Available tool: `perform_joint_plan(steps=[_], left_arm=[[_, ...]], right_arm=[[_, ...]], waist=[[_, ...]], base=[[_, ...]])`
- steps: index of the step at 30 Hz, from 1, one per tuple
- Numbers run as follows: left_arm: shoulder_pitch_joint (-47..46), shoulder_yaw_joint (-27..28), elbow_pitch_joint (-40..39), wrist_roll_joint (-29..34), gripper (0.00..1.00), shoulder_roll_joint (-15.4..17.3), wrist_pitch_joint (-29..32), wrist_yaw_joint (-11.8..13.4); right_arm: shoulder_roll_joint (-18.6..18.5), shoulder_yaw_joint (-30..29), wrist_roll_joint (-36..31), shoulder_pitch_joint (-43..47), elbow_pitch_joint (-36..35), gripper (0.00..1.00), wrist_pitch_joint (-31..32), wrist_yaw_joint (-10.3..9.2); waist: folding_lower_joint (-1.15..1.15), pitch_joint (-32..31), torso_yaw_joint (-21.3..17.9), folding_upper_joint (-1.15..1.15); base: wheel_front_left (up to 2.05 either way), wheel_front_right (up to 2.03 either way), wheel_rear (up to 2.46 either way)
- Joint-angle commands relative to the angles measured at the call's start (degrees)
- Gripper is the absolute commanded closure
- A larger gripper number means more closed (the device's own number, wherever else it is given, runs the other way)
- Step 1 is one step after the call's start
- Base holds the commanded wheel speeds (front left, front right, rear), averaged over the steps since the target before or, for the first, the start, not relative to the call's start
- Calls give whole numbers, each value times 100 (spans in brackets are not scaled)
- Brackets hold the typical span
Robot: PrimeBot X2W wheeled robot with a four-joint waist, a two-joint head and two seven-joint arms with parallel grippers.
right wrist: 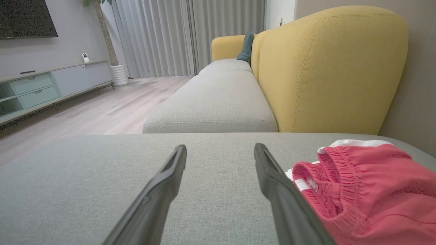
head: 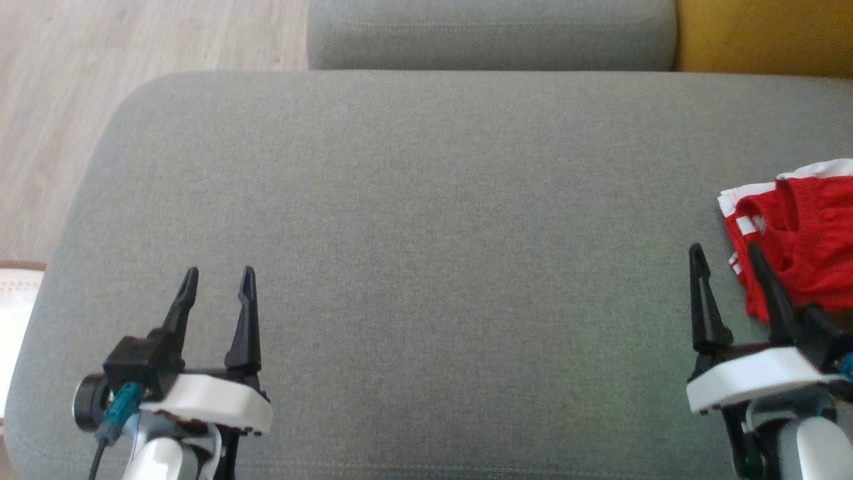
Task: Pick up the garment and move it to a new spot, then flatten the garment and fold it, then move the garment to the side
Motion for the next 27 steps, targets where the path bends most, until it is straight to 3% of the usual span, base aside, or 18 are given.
perform_joint_plan(steps=[1,27], left_arm=[[-148,222,-150,-41,0,142,18,-31],[8,75,-32,-99,0,262,154,19]], right_arm=[[-35,123,35,-7,-243,0,29,-5],[-35,79,118,411,-475,0,269,-5]], waist=[[1,-127,-36,0],[1,-355,-167,0]], base=[[0,0,0],[0,0,0]])
